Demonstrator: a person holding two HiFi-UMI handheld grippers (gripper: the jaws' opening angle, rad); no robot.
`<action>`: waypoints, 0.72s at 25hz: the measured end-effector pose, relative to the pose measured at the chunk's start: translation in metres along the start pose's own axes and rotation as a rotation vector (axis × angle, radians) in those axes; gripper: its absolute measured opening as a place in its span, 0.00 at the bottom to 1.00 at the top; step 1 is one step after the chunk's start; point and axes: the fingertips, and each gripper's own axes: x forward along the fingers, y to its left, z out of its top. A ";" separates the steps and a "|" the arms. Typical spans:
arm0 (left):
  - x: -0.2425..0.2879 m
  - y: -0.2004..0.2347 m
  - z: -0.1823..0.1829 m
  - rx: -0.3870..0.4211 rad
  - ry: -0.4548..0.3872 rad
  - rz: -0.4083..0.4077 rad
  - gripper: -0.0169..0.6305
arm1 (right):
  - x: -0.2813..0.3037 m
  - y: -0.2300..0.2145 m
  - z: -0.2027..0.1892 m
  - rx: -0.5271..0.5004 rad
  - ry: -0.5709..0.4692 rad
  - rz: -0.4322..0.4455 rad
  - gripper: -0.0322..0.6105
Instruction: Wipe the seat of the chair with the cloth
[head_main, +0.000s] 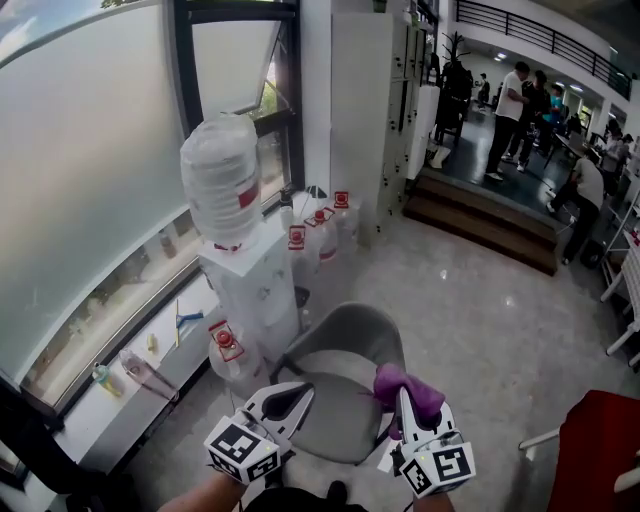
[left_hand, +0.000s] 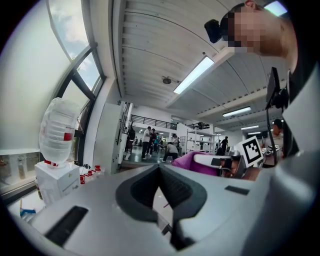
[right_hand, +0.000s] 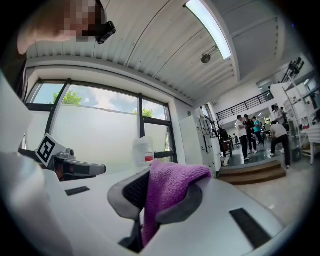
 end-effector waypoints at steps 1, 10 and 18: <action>0.001 0.006 -0.001 0.000 0.002 -0.009 0.03 | 0.004 0.000 -0.001 0.002 0.000 -0.015 0.09; 0.011 0.056 -0.005 -0.024 0.013 -0.081 0.03 | 0.035 0.001 -0.008 -0.003 0.019 -0.114 0.09; 0.015 0.078 -0.033 -0.048 0.049 -0.111 0.03 | 0.052 0.001 -0.048 0.016 0.080 -0.142 0.09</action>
